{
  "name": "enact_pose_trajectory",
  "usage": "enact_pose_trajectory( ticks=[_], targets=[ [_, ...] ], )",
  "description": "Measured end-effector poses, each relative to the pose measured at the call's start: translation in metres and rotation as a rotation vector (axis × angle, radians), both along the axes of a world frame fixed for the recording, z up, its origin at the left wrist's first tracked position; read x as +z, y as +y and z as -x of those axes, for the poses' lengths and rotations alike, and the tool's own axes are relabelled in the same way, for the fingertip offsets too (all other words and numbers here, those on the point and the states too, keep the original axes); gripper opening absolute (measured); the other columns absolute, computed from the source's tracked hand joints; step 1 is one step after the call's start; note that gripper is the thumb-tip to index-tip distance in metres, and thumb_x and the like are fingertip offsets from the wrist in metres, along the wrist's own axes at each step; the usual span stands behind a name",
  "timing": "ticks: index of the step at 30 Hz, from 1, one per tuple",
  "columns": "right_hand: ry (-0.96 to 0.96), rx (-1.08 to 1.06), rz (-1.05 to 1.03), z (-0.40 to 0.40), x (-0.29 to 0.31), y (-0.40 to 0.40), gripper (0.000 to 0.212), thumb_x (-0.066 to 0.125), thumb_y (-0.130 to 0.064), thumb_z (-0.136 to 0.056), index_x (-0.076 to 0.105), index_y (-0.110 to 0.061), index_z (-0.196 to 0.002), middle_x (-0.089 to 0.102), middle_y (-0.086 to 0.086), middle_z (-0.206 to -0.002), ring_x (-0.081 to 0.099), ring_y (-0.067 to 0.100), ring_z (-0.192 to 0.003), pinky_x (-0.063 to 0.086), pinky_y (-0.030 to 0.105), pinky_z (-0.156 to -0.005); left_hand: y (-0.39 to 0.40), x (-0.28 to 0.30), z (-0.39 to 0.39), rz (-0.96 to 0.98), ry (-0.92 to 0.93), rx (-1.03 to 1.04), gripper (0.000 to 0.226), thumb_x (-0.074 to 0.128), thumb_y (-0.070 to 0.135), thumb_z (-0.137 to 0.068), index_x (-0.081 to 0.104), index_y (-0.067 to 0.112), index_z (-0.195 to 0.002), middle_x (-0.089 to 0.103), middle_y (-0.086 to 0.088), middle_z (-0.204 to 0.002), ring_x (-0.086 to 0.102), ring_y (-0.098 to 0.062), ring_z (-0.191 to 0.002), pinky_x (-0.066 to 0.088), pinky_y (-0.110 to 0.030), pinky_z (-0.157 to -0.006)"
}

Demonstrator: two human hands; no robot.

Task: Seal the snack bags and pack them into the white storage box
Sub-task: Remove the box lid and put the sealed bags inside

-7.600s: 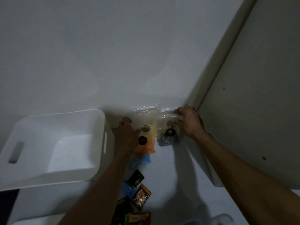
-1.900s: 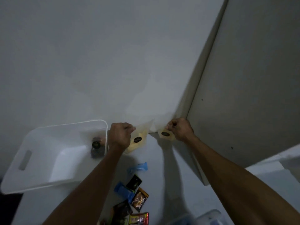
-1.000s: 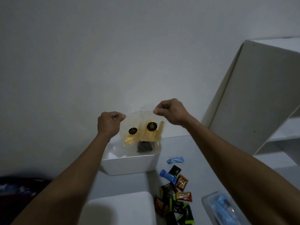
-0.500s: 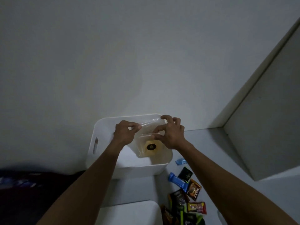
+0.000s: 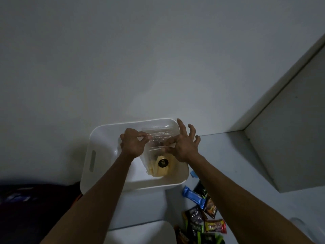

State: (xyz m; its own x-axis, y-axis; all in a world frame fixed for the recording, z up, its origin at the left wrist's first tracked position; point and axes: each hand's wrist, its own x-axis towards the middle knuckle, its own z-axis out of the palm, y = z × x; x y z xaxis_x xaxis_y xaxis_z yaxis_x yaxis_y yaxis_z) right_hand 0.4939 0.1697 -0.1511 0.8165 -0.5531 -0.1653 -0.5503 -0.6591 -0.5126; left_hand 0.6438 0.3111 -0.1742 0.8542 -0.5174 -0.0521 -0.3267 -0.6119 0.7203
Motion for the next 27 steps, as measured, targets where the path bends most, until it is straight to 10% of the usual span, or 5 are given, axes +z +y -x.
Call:
enact_pose_trajectory(
  ticks=[4,14,21,27],
  targets=[
    [0.015,0.001,0.025,-0.005,-0.005,0.0,0.07,0.077,-0.057,-0.073,0.055,-0.034,-0.135,-0.011,-0.015,-0.162,-0.016,0.026,-0.147,0.001,0.062,-0.115,0.0,0.003,0.001,-0.028,-0.046,0.0,0.02,0.075,0.046,-0.079,0.077,0.034,-0.095,0.058,-0.002,-0.103,0.047,-0.02,-0.106,0.019,-0.024,-0.085],
    [-0.111,-0.15,-0.036,0.021,0.045,0.013,0.039,0.082,-0.045,-0.073,0.07,-0.035,-0.108,0.013,-0.004,-0.162,0.008,0.029,-0.146,0.027,0.052,-0.113,0.021,0.049,0.024,0.11,-0.045,0.03,0.034,0.076,0.045,-0.079,0.073,0.029,-0.108,0.059,-0.001,-0.12,0.046,-0.019,-0.119,0.031,-0.03,-0.102],
    [-0.374,-0.358,-0.157,0.103,0.098,0.029,0.029,0.076,-0.029,-0.084,0.072,-0.019,-0.111,0.064,0.003,-0.128,0.058,0.019,-0.118,0.047,0.033,-0.1,0.055,0.111,0.086,0.285,-0.075,0.019,0.03,0.075,0.034,-0.083,0.073,0.018,-0.109,0.069,-0.006,-0.109,0.062,-0.013,-0.084,0.045,-0.021,-0.078],
    [-0.448,-0.512,-0.209,0.205,0.117,0.036,0.023,0.074,-0.023,-0.086,0.073,-0.015,-0.107,0.069,0.002,-0.1,0.065,0.015,-0.089,0.056,0.032,-0.078,0.07,0.13,0.167,0.36,-0.001,-0.03,0.02,0.076,0.022,-0.081,0.075,0.019,-0.101,0.072,-0.003,-0.092,0.062,-0.005,-0.073,0.054,-0.03,-0.09]
  ],
)
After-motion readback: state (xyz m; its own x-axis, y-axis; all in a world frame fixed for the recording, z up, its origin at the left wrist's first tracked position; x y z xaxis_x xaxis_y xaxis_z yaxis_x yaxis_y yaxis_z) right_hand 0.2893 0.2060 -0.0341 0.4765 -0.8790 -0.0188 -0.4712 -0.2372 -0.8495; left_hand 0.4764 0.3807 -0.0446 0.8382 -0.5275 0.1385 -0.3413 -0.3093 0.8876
